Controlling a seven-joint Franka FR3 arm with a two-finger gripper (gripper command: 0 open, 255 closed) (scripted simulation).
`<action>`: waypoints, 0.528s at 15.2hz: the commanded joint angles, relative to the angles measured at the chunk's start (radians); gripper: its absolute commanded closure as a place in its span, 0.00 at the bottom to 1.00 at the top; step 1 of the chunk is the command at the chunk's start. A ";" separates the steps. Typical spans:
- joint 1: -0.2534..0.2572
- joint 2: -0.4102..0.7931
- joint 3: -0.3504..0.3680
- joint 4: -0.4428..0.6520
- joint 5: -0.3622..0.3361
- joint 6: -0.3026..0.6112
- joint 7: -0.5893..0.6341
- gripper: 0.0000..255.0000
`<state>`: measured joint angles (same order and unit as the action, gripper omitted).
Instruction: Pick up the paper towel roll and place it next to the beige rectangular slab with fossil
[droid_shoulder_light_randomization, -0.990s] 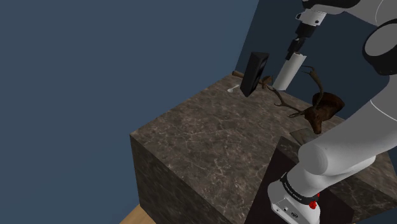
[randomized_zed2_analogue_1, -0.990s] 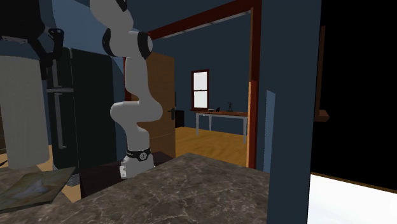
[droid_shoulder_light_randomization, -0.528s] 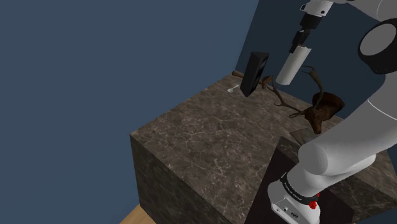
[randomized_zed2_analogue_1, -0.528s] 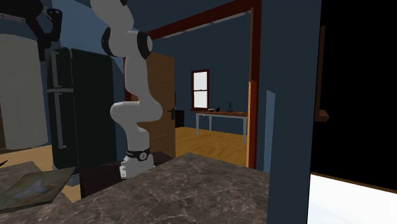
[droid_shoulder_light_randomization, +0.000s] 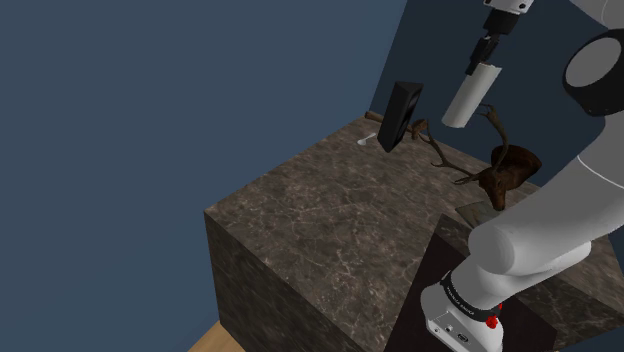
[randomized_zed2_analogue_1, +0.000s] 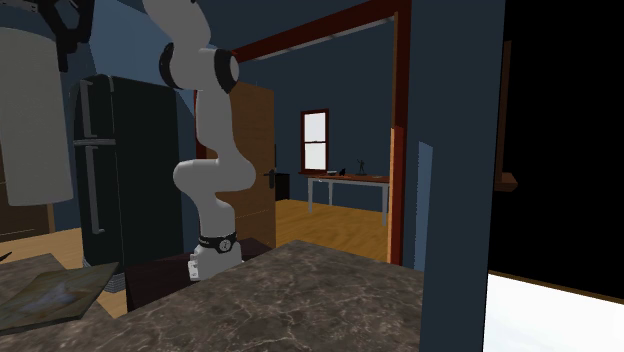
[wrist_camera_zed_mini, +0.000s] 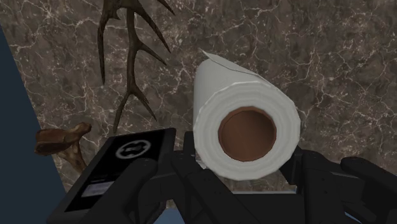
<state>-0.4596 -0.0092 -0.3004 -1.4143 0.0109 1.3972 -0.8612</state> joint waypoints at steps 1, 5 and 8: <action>-0.006 -0.064 -0.005 -0.066 -0.020 0.005 -0.013 1.00; -0.027 -0.192 -0.022 -0.197 -0.062 0.015 -0.052 1.00; -0.046 -0.279 -0.038 -0.276 -0.093 0.012 -0.085 1.00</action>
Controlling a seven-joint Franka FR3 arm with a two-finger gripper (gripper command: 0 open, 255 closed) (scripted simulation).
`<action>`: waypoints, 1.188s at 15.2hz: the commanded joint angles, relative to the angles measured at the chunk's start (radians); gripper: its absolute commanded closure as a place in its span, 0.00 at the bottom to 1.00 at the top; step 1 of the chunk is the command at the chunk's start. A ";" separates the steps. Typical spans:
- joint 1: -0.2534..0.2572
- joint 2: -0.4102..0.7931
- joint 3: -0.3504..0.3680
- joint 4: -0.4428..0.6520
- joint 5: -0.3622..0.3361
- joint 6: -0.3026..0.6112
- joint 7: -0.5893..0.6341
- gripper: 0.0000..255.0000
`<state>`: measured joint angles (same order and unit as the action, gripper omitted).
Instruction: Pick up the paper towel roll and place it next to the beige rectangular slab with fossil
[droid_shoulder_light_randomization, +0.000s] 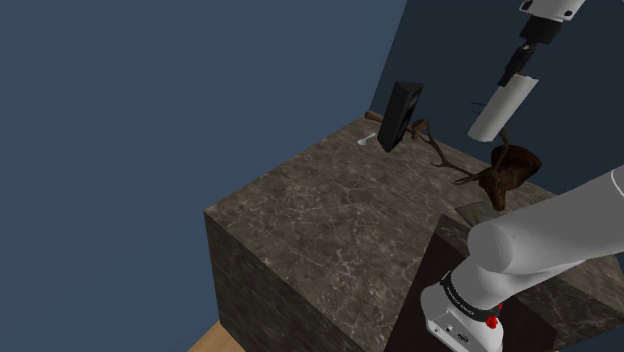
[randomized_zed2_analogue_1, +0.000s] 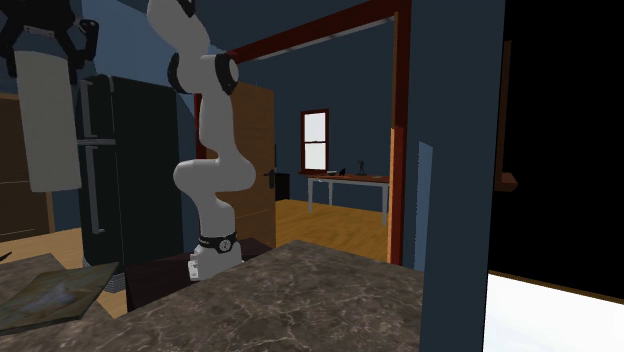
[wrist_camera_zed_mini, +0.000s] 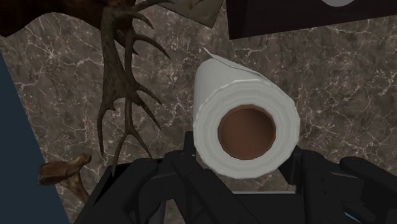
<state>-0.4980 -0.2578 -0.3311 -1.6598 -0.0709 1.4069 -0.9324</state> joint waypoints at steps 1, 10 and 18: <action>-0.015 -0.058 -0.012 -0.054 -0.022 0.000 -0.026 1.00; -0.036 -0.151 -0.026 -0.215 -0.057 0.072 -0.045 1.00; -0.043 -0.183 -0.030 -0.351 -0.068 0.178 -0.037 1.00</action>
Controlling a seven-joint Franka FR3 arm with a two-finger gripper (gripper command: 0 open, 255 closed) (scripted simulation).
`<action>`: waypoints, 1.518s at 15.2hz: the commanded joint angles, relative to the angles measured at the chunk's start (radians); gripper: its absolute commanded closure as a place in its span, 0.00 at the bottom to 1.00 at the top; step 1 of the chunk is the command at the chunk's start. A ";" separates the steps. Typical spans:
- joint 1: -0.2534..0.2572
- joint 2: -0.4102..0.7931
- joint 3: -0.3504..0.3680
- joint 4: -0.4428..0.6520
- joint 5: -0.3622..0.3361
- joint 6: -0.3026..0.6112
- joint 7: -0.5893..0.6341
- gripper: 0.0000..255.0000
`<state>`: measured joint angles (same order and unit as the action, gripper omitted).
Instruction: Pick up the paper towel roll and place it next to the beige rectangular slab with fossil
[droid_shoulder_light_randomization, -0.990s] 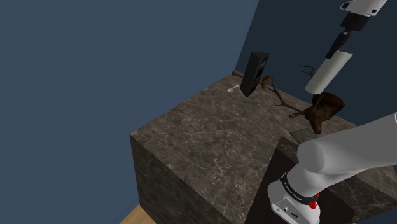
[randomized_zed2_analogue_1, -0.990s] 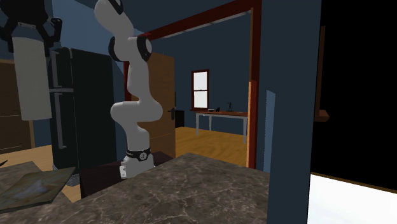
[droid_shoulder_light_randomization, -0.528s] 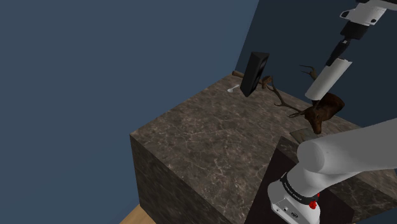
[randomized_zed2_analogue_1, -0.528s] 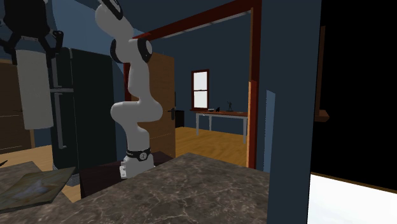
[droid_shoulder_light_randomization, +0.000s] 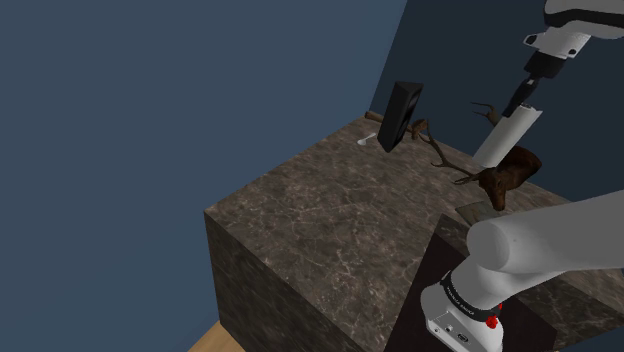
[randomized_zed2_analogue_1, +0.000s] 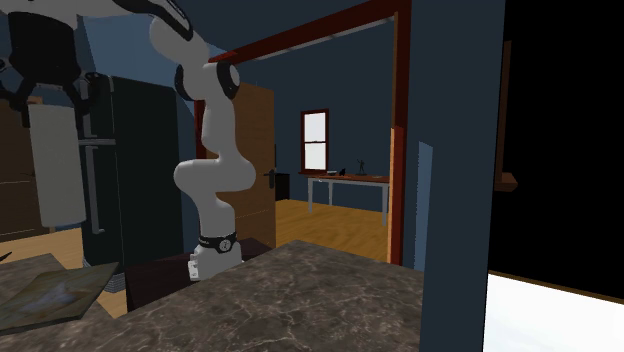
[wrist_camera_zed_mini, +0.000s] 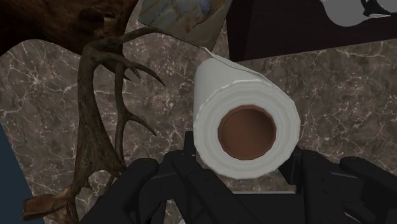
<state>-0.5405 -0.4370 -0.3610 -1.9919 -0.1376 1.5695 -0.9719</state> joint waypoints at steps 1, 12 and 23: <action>-0.001 -0.007 -0.001 -0.035 -0.002 0.028 0.003 1.00; -0.009 -0.025 -0.013 -0.197 -0.016 0.173 0.009 1.00; -0.015 -0.014 -0.032 -0.335 -0.027 0.322 0.010 1.00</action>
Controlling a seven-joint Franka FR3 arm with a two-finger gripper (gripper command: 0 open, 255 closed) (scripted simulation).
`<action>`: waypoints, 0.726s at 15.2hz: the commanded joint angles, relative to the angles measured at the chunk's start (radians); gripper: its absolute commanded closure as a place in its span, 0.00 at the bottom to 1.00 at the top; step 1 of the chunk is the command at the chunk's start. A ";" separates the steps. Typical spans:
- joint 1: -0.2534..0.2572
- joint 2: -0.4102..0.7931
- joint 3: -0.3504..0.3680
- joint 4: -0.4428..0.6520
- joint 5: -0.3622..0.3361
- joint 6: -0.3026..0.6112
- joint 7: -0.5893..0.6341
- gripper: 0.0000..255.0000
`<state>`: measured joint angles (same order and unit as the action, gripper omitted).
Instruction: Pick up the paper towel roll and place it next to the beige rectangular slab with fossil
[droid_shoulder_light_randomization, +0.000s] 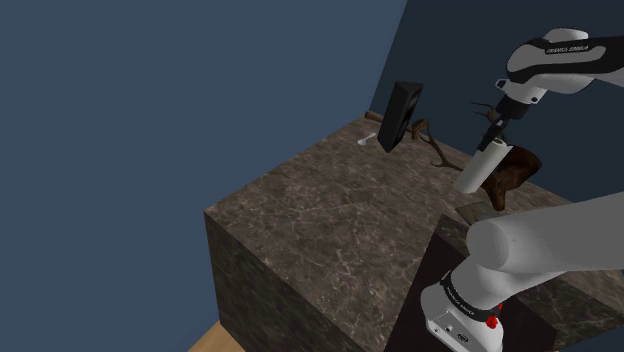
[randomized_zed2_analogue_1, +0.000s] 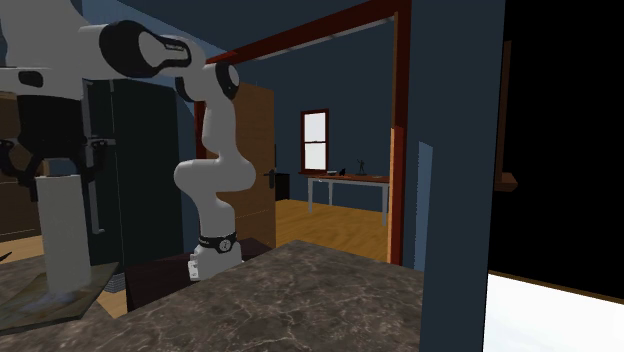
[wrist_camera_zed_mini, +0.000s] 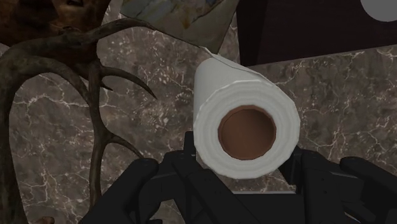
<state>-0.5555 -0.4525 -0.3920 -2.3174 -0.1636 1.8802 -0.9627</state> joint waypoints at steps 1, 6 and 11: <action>-0.001 0.004 -0.003 -0.021 -0.001 0.026 0.000 1.00; -0.002 0.020 -0.014 -0.076 -0.005 0.096 -0.002 1.00; -0.002 0.043 -0.026 -0.126 -0.006 0.169 -0.005 1.00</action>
<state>-0.5569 -0.4116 -0.4158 -2.4315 -0.1687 2.0344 -0.9670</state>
